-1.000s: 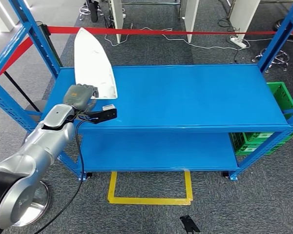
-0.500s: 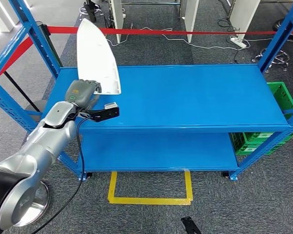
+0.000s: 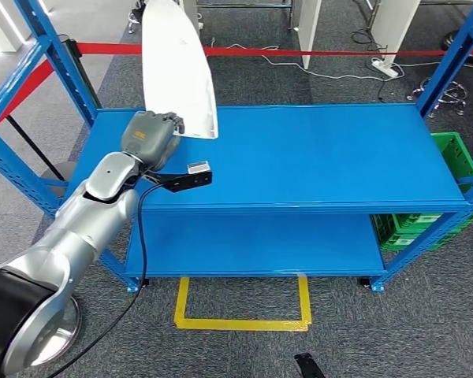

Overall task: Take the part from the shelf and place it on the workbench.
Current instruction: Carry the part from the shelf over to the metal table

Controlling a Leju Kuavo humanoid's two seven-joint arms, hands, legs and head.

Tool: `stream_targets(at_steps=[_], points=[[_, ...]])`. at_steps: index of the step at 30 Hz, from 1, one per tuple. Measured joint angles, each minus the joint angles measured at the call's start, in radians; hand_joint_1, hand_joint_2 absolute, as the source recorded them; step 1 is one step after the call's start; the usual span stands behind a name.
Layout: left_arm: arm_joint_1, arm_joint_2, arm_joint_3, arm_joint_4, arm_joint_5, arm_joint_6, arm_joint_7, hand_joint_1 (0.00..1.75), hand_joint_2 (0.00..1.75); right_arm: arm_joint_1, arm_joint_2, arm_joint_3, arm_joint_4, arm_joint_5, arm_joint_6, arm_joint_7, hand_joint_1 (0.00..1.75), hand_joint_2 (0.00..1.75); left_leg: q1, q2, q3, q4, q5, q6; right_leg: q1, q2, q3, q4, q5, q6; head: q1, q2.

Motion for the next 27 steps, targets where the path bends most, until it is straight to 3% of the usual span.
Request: stream_targets(at_steps=[10, 27], points=[[0.020, 0.004, -0.115, -0.186, 0.023, -0.022, 0.027, 1.75, 1.75, 0.003, 0.000, -0.018, 0.000, 0.000, 0.000, -0.008, 0.00, 1.75, -0.001, 0.000, 0.000, 0.000, -0.001, 0.001, 0.000, 0.000, 0.000, 0.000, 0.000, 0.001, 0.000, 0.000], [0.029, 0.016, -0.150, -0.234, 0.027, -0.023, 0.030, 1.75, 1.75, 0.004, 0.000, -0.019, 0.000, 0.000, -0.001, -0.009, 0.00, 1.75, -0.001, 0.000, 0.000, 0.000, -0.001, 0.001, -0.001, 0.000, 0.000, -0.001, 0.000, 0.001, 0.000, 0.000]])
